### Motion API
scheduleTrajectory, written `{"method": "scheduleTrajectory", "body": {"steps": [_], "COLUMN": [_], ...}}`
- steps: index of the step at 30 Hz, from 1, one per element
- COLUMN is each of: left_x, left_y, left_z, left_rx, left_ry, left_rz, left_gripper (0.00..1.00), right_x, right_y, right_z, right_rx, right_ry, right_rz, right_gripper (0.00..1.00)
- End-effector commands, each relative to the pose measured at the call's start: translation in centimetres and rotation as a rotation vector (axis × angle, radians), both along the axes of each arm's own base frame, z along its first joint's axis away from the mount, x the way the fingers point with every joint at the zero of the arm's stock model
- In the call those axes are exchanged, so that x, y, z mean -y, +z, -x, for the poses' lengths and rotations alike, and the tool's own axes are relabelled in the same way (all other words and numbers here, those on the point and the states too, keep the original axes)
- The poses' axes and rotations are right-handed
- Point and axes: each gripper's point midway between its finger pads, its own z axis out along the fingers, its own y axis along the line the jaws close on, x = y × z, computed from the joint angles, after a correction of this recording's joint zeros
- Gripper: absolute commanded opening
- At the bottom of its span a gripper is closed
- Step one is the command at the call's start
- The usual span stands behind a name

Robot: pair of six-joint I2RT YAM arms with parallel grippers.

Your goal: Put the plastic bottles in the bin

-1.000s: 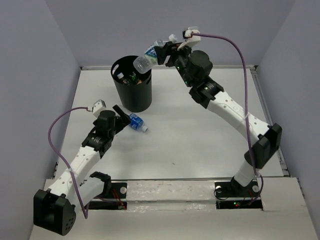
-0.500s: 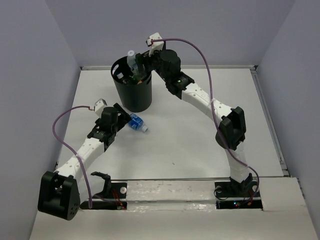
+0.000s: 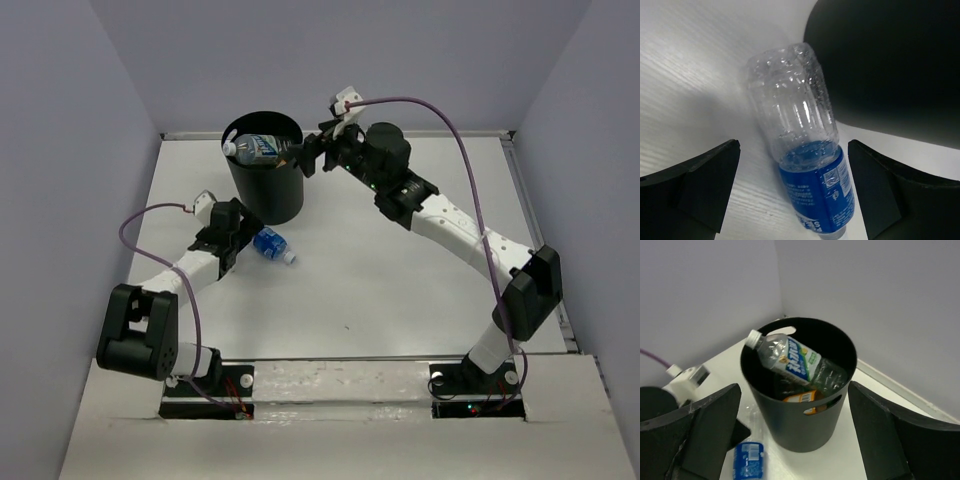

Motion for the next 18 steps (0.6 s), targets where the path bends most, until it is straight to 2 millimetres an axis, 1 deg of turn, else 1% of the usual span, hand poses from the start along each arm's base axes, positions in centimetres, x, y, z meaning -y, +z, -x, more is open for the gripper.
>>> {"method": "scheduleTrajectory", "body": {"steps": [1, 4, 5, 6, 8, 10, 11, 12, 13, 14, 15, 16, 17, 18], "left_x": [0.3, 0.5, 0.4, 0.3, -0.1, -0.3, -0.6, -0.8, -0.9, -1.1, -1.3, -1.5, -1.5, -1.6], "left_y": [3.1, 2.4, 2.1, 1.2, 0.2, -0.2, -0.6, -0.7, -0.7, -0.3, -0.5, -0.4, 0.5, 0.8], "left_z": [-3.6, -4.4, -4.6, -4.8, -5.3, -5.6, -5.7, -5.6, -5.4, -5.3, -5.0, -4.7, -4.5, -4.3], "left_rx": [0.138, 0.13, 0.124, 0.101, 0.073, 0.058, 0.05, 0.05, 0.05, 0.061, 0.056, 0.058, 0.077, 0.084], "left_ry": [0.023, 0.017, 0.018, 0.02, 0.032, 0.035, 0.044, 0.049, 0.054, 0.06, 0.067, 0.07, 0.063, 0.062], "left_rz": [0.03, 0.029, 0.024, 0.015, 0.006, 0.009, 0.008, 0.006, 0.005, 0.003, -0.004, -0.011, -0.013, -0.019], "left_gripper": [0.99, 0.99, 0.99, 0.99, 0.99, 0.96, 0.9, 0.86, 0.78, 0.72, 0.68, 0.66, 0.66, 0.65], "right_x": [-1.8, -2.1, -2.1, -2.0, -1.6, -1.3, -1.0, -0.8, -0.6, -0.3, -0.1, 0.1, 0.3, 0.6], "right_y": [-2.2, -3.5, -4.4, -4.8, -5.3, -5.3, -4.9, -5.1, -5.1, -4.6, -4.9, -4.9, -5.0, -5.0], "right_z": [3.6, 4.6, 4.8, 4.8, 5.0, 5.2, 5.5, 5.7, 5.9, 6.3, 6.5, 6.7, 6.7, 6.8], "right_rx": [-0.056, -0.085, -0.103, -0.112, -0.124, -0.131, -0.128, -0.135, -0.137, -0.133, -0.146, -0.151, -0.157, -0.161], "right_ry": [0.143, 0.175, 0.179, 0.176, 0.165, 0.158, 0.154, 0.154, 0.156, 0.157, 0.156, 0.155, 0.143, 0.132], "right_rz": [-0.029, -0.022, -0.014, -0.012, -0.009, -0.015, -0.023, -0.025, -0.028, -0.039, -0.044, -0.049, -0.053, -0.058], "right_gripper": [0.92, 0.92, 0.92, 0.92, 0.92, 0.91, 0.91, 0.91, 0.91, 0.91, 0.91, 0.91, 0.91, 0.91]}}
